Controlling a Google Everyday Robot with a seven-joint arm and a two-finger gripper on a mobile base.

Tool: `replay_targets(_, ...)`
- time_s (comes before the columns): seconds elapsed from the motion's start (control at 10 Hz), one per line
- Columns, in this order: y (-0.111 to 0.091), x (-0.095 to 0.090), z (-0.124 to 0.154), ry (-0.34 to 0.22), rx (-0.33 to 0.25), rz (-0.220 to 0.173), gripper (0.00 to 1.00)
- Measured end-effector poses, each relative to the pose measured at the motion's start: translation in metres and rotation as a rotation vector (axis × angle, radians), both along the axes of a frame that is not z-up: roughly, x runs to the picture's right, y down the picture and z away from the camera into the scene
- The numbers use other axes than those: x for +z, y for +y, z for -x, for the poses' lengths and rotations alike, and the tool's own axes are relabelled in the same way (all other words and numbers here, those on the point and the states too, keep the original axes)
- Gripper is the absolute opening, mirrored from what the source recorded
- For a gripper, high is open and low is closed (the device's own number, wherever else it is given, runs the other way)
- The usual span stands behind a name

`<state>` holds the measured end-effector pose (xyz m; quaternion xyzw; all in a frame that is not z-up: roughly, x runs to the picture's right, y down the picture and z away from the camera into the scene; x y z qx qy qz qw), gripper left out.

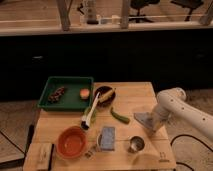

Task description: Place towel in metal cup

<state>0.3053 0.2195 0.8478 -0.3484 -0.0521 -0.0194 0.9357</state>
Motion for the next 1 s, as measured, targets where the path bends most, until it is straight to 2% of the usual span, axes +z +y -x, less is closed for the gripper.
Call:
replay_targets(0.3, 0.0, 0.001, 0.0, -0.014, 0.003, 0.006, 0.04)
replay_targets(0.4, 0.001, 0.0, 0.0, -0.013, 0.003, 0.009, 0.0)
replay_targets(1.0, 0.003, -0.002, -0.013, -0.021, 0.0, 0.007, 0.0)
